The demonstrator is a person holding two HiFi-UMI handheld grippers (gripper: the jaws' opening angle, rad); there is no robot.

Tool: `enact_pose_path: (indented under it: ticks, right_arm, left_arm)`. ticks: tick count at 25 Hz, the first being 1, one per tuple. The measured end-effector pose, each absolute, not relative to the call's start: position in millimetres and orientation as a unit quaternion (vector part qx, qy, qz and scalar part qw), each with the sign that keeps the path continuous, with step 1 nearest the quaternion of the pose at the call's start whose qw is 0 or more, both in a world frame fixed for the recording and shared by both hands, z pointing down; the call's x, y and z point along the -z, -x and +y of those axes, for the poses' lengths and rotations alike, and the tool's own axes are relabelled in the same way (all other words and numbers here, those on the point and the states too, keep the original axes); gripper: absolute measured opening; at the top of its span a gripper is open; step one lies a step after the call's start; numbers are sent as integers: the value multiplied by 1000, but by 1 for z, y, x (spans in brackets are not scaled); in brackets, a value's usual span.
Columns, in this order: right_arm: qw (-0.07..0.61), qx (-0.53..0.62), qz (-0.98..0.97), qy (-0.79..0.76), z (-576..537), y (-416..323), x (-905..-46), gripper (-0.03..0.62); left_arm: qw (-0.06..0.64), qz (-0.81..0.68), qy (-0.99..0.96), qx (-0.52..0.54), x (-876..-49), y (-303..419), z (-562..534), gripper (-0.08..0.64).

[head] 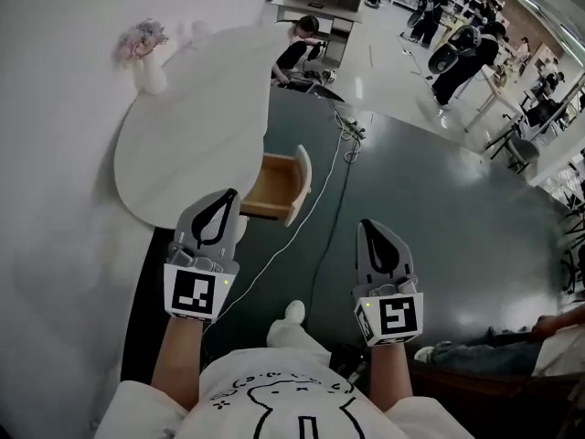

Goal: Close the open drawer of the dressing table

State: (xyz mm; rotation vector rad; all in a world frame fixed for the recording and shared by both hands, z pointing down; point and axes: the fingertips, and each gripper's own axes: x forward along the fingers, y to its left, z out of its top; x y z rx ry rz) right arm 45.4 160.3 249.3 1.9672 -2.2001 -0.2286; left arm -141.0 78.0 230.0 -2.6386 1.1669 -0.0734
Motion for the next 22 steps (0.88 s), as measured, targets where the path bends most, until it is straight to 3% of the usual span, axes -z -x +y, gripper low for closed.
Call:
enact_pose_path:
  ticks: [11, 22]
  right_arm:
    - [107, 34, -771, -627, 62, -144, -282, -3]
    - [151, -36, -780, -606, -1, -169, -367, -3]
  left_arm:
    - [113, 423, 897, 57, -253, 43, -6, 18]
    - [77, 401, 906, 108, -314, 0, -61, 18]
